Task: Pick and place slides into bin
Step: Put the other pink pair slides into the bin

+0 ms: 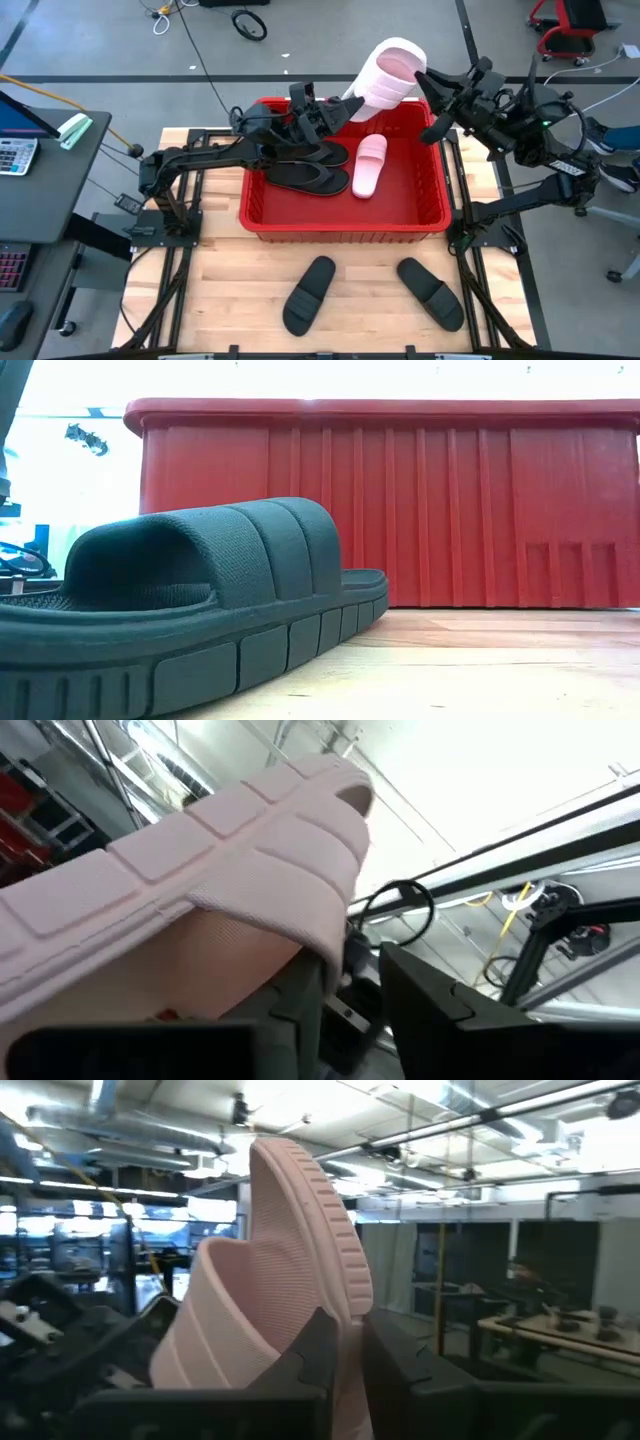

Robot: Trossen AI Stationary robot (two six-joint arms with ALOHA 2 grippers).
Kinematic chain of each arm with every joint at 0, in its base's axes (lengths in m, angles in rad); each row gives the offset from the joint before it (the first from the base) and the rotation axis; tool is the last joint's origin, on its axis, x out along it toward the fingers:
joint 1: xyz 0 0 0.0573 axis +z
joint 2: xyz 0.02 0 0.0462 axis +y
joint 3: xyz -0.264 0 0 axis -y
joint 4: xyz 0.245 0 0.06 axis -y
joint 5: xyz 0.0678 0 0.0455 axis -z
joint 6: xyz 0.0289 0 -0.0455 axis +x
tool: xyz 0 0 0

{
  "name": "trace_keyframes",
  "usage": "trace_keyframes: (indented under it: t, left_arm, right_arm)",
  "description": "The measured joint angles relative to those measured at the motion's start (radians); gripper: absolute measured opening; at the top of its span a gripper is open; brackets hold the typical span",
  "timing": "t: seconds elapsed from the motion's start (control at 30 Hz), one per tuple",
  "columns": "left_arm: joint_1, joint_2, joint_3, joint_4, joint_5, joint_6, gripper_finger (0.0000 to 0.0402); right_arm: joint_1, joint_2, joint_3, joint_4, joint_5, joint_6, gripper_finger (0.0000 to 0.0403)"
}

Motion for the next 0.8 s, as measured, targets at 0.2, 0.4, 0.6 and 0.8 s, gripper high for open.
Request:
trace_keyframes:
  t: [0.2,0.4,0.6,0.8]
  left_arm:
    - [-0.006,-0.005,0.001,0.033,0.047,-0.013,0.0144]
    - [-0.002,-0.004,0.0,0.095,0.06,-0.012,0.0157]
    - [0.019,-0.003,0.0,0.187,0.06,-0.008,0.0148]
    - [0.032,-0.003,0.0,0.208,0.056,-0.008,0.013]
  right_arm:
    - [-0.054,-0.062,0.002,-0.091,0.156,-0.006,0.003]
    - [-0.099,-0.108,0.002,-0.303,0.184,0.065,0.003]
    - [-0.169,-0.111,0.001,-0.65,0.081,0.403,0.003]
    - [-0.33,-0.049,0.001,-0.886,-0.14,0.61,0.003]
